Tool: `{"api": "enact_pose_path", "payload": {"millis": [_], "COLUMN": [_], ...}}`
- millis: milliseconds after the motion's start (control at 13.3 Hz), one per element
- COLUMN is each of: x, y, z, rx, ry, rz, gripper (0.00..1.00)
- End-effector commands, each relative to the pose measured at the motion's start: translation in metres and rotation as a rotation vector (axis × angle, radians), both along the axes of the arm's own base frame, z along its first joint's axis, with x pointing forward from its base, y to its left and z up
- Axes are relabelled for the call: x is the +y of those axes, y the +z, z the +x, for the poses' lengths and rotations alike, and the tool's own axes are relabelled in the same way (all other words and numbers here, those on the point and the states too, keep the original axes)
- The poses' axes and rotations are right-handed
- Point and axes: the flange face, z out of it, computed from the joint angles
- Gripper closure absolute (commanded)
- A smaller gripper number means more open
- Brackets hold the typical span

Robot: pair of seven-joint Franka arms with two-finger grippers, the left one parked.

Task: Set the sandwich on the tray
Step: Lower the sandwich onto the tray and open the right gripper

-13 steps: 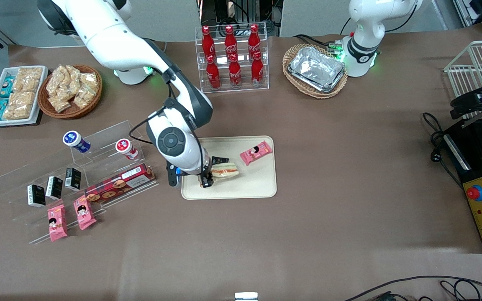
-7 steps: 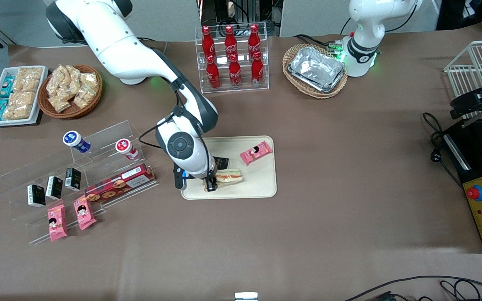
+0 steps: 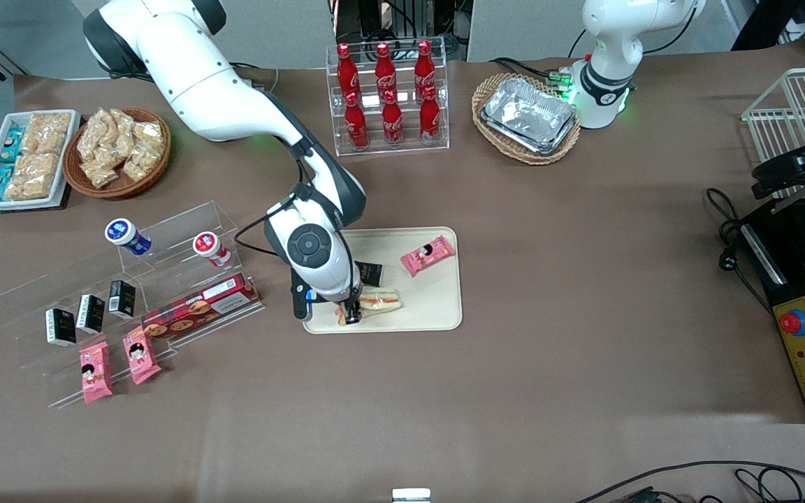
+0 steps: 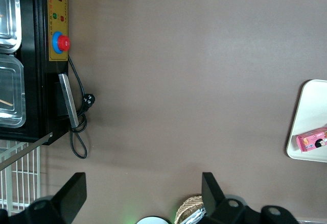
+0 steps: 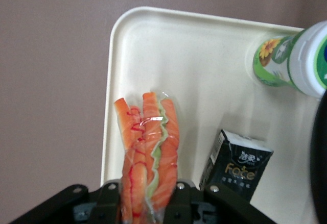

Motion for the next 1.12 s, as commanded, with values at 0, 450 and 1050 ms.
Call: {"api": "enact_pose_path", "payload": {"millis": [0,450,1050], "x": [-0.001,0.005,-0.002], "y": [-0.011,-0.023,-0.004], "z": [0.008,0.016,0.024], "rx": [-0.012,-0.037,-0.058], "ry": [-0.035,-0.063,-0.063], "rz": [-0.018,0.000,0.011], "gripper": [0.82,0.71,0.00]}}
